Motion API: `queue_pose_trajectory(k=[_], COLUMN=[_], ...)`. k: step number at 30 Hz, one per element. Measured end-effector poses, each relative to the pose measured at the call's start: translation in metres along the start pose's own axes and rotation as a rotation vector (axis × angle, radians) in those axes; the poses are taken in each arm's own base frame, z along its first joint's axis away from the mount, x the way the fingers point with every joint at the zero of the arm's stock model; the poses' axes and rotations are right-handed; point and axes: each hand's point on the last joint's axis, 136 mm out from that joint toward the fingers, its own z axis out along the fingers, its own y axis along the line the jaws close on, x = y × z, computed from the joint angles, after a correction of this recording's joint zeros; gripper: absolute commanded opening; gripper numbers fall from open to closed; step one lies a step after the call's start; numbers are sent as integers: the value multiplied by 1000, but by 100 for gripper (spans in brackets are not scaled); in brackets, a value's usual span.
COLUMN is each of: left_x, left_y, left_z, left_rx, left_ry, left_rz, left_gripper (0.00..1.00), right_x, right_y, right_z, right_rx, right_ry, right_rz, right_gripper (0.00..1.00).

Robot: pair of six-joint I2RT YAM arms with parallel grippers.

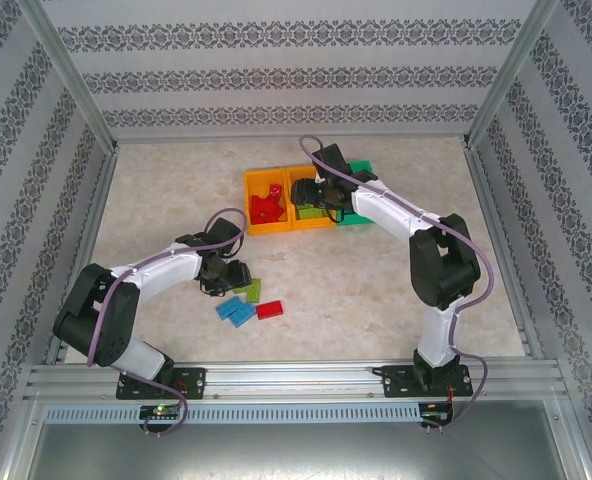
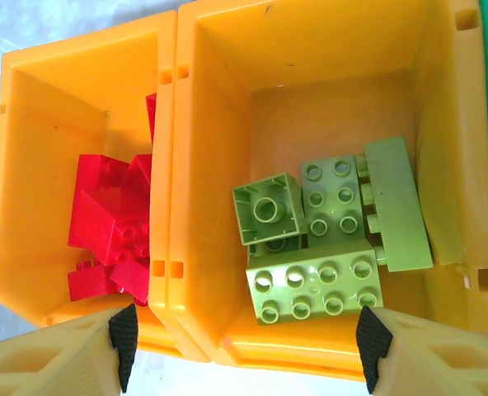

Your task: Sort the legos into containers by color

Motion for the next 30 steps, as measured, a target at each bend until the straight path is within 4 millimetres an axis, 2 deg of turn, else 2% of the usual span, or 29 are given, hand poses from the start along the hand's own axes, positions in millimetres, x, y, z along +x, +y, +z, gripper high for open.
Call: queue_pose_trajectory(k=[11,19,27,30], left_x=[1,2,2,1], left_y=[-1,-10,-5,-3], left_z=[-1,7,8,7], left_rx=[-16,-35,-68,-79], left_ry=[0,19,21,16], left_rz=[17,43,43,43], left_gripper=[56,56,38,37], right_x=[6,8,10,10], right_y=[-6,-14,-19,-20], right_z=[2,2,1,-1], right_rx=[12,24,30,29], right_ry=[12,18,16,14], right_rz=[3,13,20,20], right_gripper=[73,73,73,73])
